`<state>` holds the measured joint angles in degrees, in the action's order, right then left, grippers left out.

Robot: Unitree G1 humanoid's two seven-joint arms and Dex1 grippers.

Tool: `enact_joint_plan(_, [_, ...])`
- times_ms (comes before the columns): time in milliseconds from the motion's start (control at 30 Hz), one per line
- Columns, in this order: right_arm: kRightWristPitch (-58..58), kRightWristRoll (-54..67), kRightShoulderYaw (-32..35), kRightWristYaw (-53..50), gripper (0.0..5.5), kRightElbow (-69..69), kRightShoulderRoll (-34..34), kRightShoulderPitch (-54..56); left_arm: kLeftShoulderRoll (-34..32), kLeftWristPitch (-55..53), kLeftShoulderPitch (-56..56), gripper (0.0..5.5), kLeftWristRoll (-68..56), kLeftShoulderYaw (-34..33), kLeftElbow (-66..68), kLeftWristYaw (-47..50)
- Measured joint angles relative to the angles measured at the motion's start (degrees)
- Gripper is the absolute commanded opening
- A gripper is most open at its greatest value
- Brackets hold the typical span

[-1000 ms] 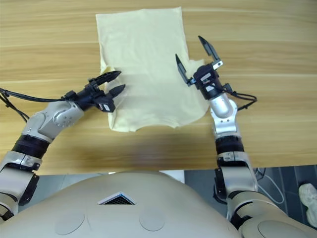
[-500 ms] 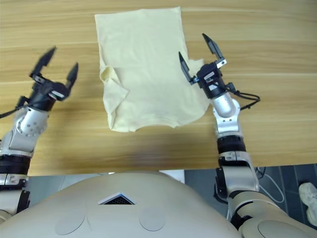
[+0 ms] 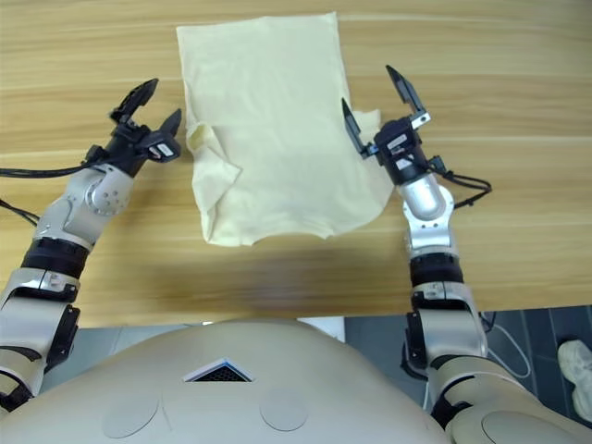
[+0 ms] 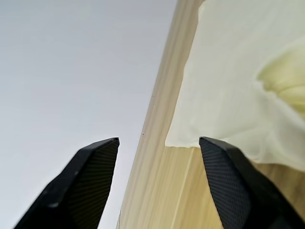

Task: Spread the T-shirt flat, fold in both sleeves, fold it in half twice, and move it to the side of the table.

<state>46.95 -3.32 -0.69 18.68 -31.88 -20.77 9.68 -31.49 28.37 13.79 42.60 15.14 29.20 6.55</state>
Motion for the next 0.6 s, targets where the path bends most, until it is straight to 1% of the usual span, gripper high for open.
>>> enact_joint_plan(167, [0.0, 0.0, 0.1, 0.0, 3.76, 0.0, 0.0, 0.0, -0.2, -1.0, -1.0, 3.13, 0.0, 0.5, -0.1, 0.6])
enact_joint_plan(367, [0.3, 0.0, 0.1, 0.0, 3.76, 0.0, 0.0, 0.0, -0.4, 0.9, -2.0, 3.13, 0.0, 3.9, -0.9, 0.2])
enact_joint_plan(600, [0.7, 0.0, 0.0, 0.0, 3.76, -0.2, 0.2, 0.1, 1.7, 2.8, 2.5, 3.13, 0.0, 6.9, 1.6, 0.3])
